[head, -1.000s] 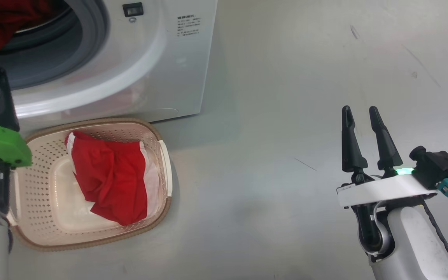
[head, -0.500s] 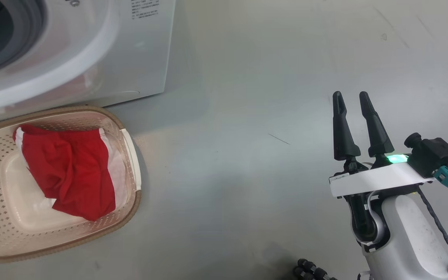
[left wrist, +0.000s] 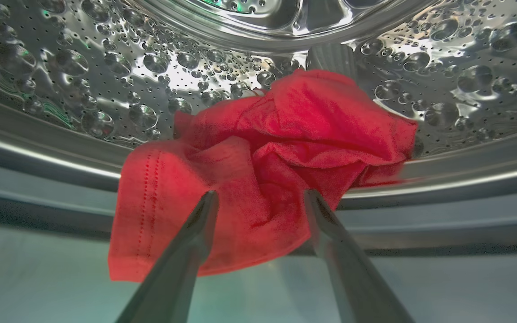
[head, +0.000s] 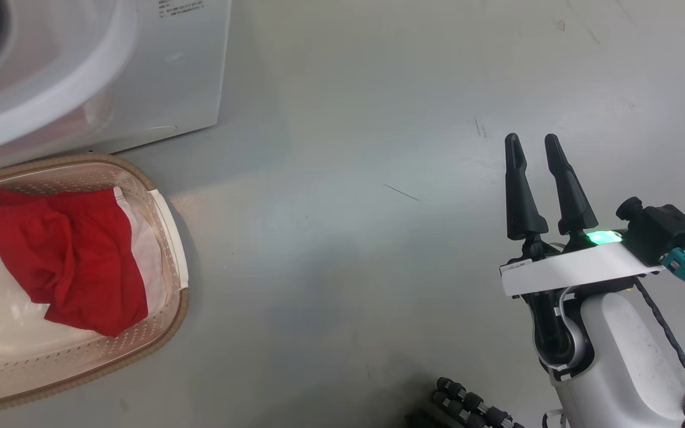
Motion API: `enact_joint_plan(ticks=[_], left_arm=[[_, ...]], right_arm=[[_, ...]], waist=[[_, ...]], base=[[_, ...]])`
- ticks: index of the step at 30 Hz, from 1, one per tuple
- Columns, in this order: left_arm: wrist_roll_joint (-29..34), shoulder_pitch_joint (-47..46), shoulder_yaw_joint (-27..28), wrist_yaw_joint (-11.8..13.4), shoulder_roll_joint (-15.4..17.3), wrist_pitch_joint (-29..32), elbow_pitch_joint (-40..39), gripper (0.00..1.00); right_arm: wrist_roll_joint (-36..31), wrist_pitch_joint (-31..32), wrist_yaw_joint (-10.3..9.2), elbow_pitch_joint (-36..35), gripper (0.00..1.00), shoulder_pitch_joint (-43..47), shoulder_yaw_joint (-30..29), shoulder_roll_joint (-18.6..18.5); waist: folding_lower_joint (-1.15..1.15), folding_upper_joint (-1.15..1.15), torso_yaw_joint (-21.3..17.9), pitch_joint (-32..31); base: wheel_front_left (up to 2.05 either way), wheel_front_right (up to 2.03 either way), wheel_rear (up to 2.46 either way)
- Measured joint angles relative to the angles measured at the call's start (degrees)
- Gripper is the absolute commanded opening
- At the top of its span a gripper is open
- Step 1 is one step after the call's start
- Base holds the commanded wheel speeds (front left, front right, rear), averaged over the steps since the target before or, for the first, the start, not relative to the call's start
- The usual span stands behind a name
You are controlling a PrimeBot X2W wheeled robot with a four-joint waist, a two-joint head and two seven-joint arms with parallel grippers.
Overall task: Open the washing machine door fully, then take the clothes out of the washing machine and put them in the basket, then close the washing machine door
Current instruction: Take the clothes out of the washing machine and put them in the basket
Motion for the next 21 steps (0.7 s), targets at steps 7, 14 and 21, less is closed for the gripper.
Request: enact_joint_plan(ticks=[7, 14, 21], left_arm=[[2.8, -2.5, -1.1, 0.3, 1.5, 2.1, 1.2, 1.00], [4.2, -3.8, -1.6, 0.7, 2.3, 4.1, 2.4, 1.00], [4.4, -5.8, -1.5, 0.8, 2.0, 4.4, 4.0, 0.00]], right_arm=[[0.3, 0.0, 0.00, -0.1, 1.00, -1.1, 0.5, 0.1], [0.7, 0.0, 0.00, -0.1, 1.00, -1.4, 1.0, 0.1], [1.0, 0.0, 0.00, 0.0, 1.00, -1.5, 0.7, 0.1]], waist=[[0.00, 0.00, -0.6, 1.2], [0.00, 0.00, -1.2, 2.3], [0.00, 0.00, -1.3, 2.6]], base=[[0.00, 0.00, 0.00], [0.00, 0.00, 0.00], [0.00, 0.00, 0.00]])
